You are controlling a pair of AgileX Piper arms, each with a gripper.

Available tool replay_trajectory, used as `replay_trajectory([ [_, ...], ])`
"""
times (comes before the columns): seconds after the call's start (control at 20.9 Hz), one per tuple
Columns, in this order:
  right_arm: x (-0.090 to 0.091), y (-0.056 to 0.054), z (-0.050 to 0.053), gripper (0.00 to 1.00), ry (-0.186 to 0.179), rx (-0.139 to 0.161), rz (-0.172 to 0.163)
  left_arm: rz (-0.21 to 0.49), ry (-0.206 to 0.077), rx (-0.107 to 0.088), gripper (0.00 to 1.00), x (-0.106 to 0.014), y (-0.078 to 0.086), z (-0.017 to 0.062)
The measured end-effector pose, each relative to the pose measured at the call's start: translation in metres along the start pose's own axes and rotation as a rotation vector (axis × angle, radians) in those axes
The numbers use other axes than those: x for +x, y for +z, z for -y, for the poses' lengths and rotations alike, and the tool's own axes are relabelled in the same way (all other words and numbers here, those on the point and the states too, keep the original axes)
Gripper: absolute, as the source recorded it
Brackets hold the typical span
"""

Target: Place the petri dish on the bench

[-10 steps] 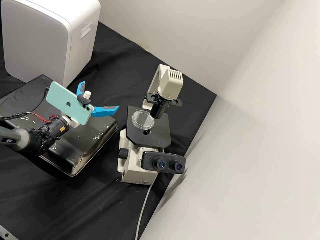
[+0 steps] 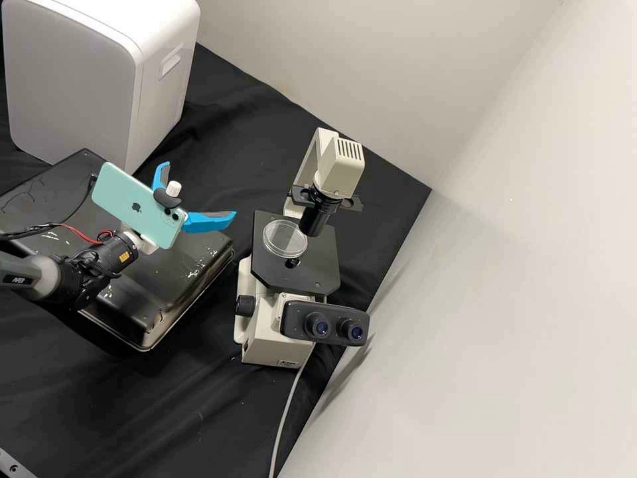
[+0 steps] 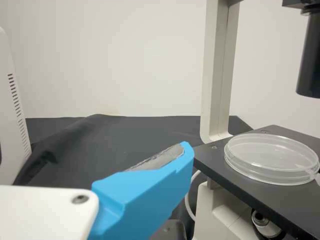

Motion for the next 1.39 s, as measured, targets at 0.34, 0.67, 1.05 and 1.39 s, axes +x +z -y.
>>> replay_trajectory([
  [0.34,-0.004,0.012,-0.016,1.0,0.028,0.04,0.018,0.0,0.0,0.0,1.0,0.0,0.0,0.0],
  [0.67,-0.003,0.032,-0.022,1.0,0.036,0.049,0.067,-0.004,0.001,0.0,1.0,0.0,-0.001,-0.0002],
  [1.05,-0.004,0.047,-0.032,1.0,0.06,0.037,0.111,-0.007,0.003,-0.011,1.0,0.0,-0.002,-0.0005],
  [1.39,-0.004,0.057,-0.042,1.0,0.087,0.028,0.131,-0.01,0.005,-0.011,1.0,0.001,-0.003,-0.0011],
])
